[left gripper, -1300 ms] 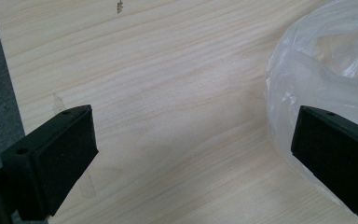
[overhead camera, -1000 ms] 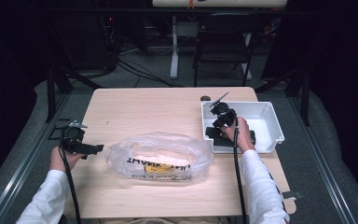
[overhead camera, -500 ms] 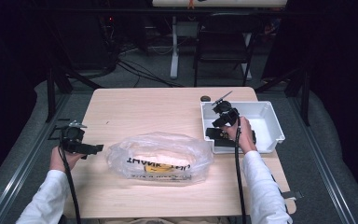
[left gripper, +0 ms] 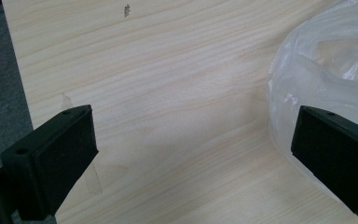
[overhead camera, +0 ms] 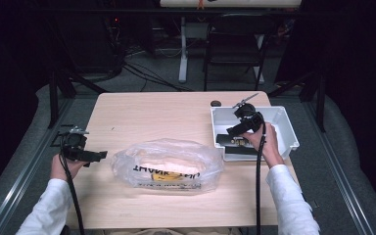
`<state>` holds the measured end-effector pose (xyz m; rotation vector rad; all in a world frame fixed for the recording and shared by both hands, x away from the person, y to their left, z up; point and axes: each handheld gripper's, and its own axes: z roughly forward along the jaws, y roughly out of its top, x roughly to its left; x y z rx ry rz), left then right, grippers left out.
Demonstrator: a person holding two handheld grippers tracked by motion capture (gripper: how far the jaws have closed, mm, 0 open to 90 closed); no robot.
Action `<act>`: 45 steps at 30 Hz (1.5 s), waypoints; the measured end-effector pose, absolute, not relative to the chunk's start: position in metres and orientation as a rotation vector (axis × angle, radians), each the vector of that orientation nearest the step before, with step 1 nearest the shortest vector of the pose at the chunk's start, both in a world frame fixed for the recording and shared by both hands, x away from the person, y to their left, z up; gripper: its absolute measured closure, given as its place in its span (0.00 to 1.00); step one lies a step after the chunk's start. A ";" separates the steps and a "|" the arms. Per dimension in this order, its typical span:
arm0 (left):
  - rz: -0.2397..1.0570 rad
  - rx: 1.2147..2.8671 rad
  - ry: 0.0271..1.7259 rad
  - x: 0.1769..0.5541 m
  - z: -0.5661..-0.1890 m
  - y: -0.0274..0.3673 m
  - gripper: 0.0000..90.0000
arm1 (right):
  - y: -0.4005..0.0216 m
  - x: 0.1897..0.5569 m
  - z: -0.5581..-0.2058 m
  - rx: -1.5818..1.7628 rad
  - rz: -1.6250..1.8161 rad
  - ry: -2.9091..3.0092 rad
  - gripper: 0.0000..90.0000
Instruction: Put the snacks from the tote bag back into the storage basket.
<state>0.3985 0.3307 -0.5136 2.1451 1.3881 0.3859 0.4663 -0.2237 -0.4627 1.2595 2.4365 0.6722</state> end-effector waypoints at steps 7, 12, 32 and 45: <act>0.389 2.141 1.390 0.398 -0.514 0.330 0.00 | -0.231 0.441 -0.446 1.240 0.705 2.414 0.19; 0.391 2.145 1.389 0.398 -0.514 0.330 0.00 | -0.235 0.421 -0.440 1.217 0.718 2.409 0.16; 0.391 2.154 1.386 0.398 -0.515 0.328 0.00 | -0.266 0.340 -0.472 1.312 0.765 2.360 0.08; 0.400 2.154 1.380 0.400 -0.515 0.328 0.00 | -0.274 0.313 -0.519 1.368 0.766 2.354 0.07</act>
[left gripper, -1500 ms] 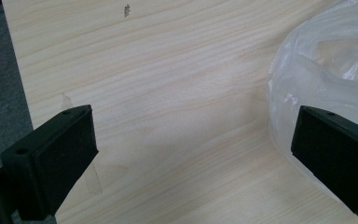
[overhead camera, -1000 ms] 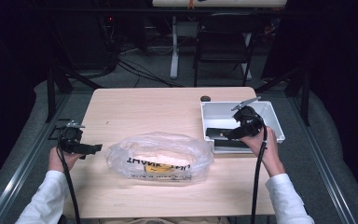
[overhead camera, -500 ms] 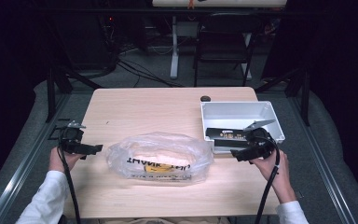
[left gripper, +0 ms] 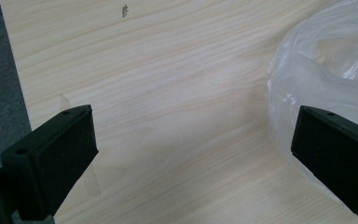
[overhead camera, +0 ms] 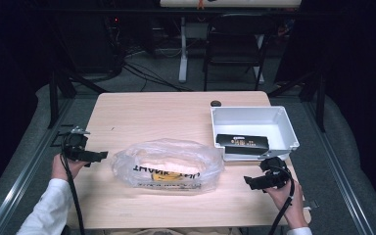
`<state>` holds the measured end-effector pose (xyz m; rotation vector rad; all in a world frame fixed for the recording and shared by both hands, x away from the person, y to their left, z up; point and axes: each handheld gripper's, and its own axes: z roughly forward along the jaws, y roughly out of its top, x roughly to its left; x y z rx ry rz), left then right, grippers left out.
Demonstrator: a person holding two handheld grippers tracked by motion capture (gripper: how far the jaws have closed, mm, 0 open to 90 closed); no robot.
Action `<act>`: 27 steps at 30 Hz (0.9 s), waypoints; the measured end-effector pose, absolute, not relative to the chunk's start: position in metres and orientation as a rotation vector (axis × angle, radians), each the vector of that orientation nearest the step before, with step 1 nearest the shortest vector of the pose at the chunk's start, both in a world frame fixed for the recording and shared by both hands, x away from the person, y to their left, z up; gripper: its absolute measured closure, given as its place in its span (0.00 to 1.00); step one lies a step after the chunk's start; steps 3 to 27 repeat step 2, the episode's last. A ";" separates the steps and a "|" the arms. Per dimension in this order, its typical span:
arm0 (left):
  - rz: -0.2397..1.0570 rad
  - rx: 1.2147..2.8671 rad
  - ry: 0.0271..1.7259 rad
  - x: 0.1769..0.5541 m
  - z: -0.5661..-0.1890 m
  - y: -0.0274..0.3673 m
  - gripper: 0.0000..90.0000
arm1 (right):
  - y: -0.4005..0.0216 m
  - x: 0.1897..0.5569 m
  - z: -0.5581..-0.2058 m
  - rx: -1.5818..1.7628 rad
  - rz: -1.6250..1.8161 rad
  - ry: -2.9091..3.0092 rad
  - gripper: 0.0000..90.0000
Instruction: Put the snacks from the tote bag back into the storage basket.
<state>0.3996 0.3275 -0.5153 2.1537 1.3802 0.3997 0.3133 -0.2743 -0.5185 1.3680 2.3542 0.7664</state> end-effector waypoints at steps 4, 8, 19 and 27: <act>0.395 2.153 1.382 0.400 -0.516 0.327 0.00 | -0.275 0.313 -0.522 1.365 0.764 2.342 0.07; 0.395 2.153 1.382 0.400 -0.516 0.327 0.00 | -0.275 0.313 -0.522 1.365 0.764 2.342 0.07; 0.395 2.153 1.382 0.400 -0.516 0.327 0.00 | -0.275 0.313 -0.522 1.365 0.764 2.342 0.07; 0.395 2.153 1.382 0.400 -0.516 0.327 0.00 | -0.275 0.313 -0.522 1.365 0.764 2.342 0.07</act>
